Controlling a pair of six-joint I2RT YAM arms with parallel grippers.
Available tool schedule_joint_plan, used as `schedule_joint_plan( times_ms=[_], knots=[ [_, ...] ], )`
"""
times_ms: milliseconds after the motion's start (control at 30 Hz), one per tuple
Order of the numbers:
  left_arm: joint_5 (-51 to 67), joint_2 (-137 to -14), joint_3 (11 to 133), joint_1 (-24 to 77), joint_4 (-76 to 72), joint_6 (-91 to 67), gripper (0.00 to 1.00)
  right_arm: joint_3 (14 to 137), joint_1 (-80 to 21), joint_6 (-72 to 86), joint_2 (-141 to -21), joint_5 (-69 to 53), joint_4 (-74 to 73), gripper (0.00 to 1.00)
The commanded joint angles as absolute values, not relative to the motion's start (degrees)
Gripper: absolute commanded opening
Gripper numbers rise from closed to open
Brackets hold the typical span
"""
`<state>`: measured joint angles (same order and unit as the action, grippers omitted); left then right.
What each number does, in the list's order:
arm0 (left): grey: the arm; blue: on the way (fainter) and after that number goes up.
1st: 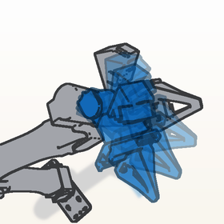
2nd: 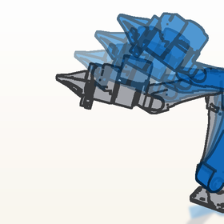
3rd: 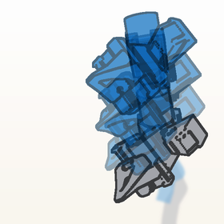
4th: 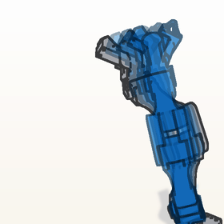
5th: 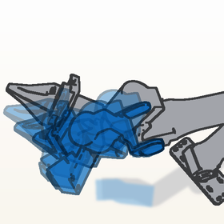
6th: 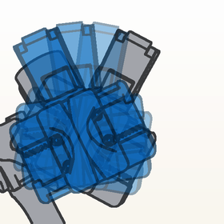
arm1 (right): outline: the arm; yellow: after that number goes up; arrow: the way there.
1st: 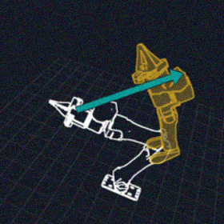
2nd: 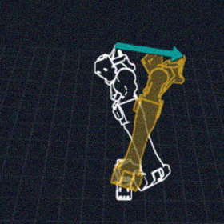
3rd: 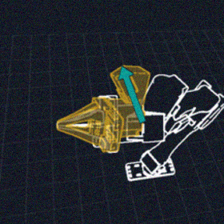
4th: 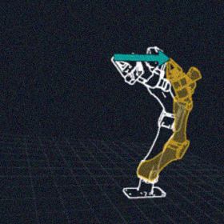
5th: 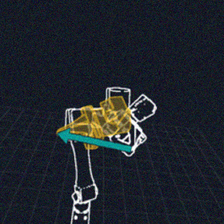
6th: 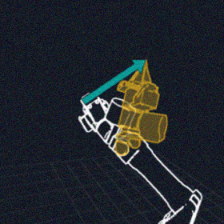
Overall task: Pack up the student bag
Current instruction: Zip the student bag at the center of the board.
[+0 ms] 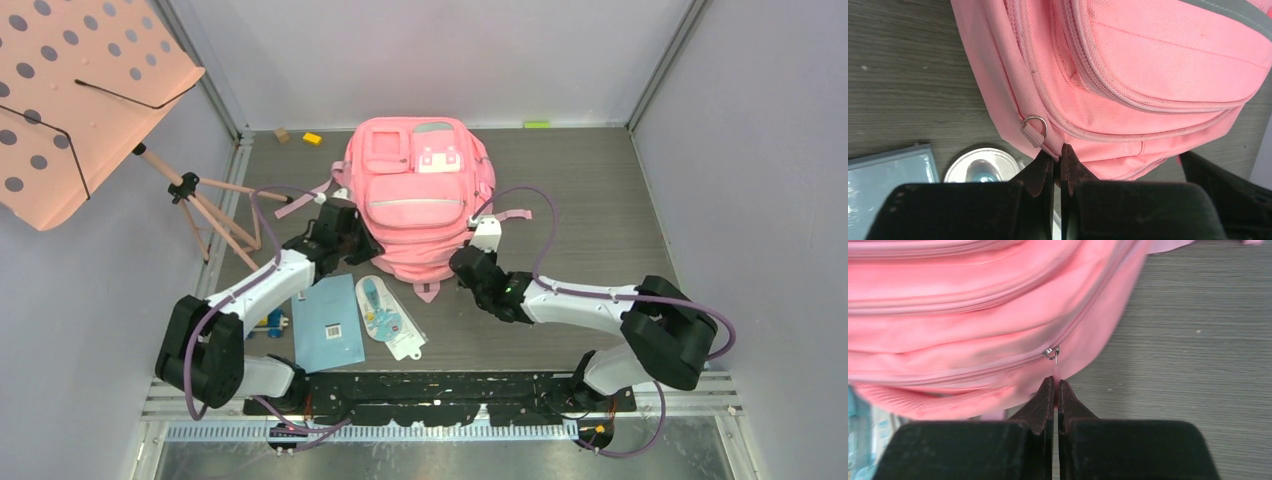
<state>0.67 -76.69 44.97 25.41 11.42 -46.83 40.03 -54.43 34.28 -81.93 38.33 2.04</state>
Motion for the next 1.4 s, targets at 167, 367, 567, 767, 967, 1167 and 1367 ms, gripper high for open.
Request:
schedule_joint_plan(
  times_ms=[167, 367, 567, 767, 967, 1167, 1367],
  knots=[
    [3.71, -73.56, 52.63, 17.68, 23.43, -32.49, 0.00, 37.98, -46.01, 29.22, -80.02, 39.73, 0.59, 0.00],
    [4.02, -73.40, 54.67, 15.06, 26.29, -28.51, 0.00, 37.70, -38.90, 26.75, -81.30, 32.86, 7.80, 0.00],
    [4.56, -74.90, 56.66, 14.95, 29.39, -22.88, 0.00, 38.73, -33.28, 23.96, -83.76, 26.94, 12.69, 0.00],
    [5.04, -73.91, 56.14, 14.94, 29.12, -18.41, 0.00, 41.59, -28.92, 21.72, -88.33, 22.25, 16.03, 0.01],
    [6.54, -75.63, 57.27, 14.94, 30.94, -17.02, 0.00, 45.24, -25.54, 19.36, -92.96, 17.52, 18.30, 0.00],
    [7.16, -76.65, 57.57, 14.94, 31.64, -16.49, 0.00, 48.03, -23.15, 17.11, -95.88, 15.54, 18.90, 0.00],
    [7.81, -77.39, 58.39, 14.94, 32.48, -16.00, 0.00, 49.96, -20.57, 15.94, -98.85, 13.35, 19.17, 0.00]
  ],
)
